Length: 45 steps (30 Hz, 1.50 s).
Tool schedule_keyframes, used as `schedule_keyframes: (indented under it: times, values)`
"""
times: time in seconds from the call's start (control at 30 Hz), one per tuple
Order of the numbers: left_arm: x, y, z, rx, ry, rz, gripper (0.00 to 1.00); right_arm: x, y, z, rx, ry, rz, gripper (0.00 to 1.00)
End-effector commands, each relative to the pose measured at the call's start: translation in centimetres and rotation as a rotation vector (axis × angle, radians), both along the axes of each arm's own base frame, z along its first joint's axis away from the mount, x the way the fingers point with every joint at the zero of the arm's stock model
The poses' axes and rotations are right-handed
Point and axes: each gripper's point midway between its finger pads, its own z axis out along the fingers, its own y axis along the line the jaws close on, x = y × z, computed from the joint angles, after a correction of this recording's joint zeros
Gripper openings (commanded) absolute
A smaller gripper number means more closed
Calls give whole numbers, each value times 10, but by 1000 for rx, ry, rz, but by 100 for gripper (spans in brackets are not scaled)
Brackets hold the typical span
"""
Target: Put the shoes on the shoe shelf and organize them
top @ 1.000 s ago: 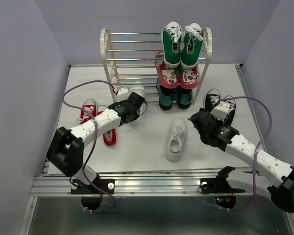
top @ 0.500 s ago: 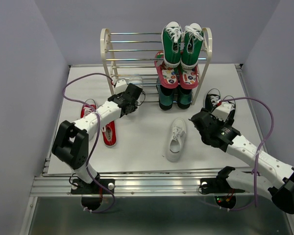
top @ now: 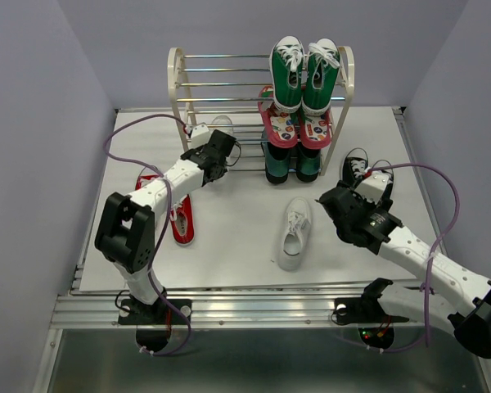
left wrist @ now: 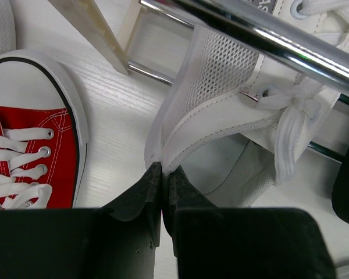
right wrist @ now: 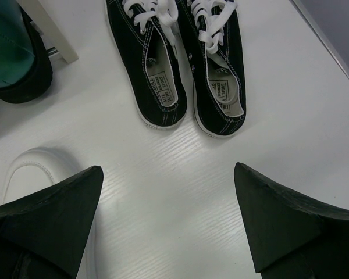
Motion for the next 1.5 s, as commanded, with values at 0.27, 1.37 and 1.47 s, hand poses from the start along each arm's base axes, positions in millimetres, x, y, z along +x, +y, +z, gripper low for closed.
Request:
schedule_keyframes:
  times: [0.27, 1.37, 1.47]
  values:
    - [43, 3, 48, -16, -170, 81, 0, 3, -5, 15, -2, -62, -46, 100]
    - [72, 22, 33, -10, -178, 152, 0, 4, -7, 15, -2, -75, -61, 100]
    - [73, 20, 31, -15, -181, 143, 0, 3, -8, 15, -1, -76, -62, 100]
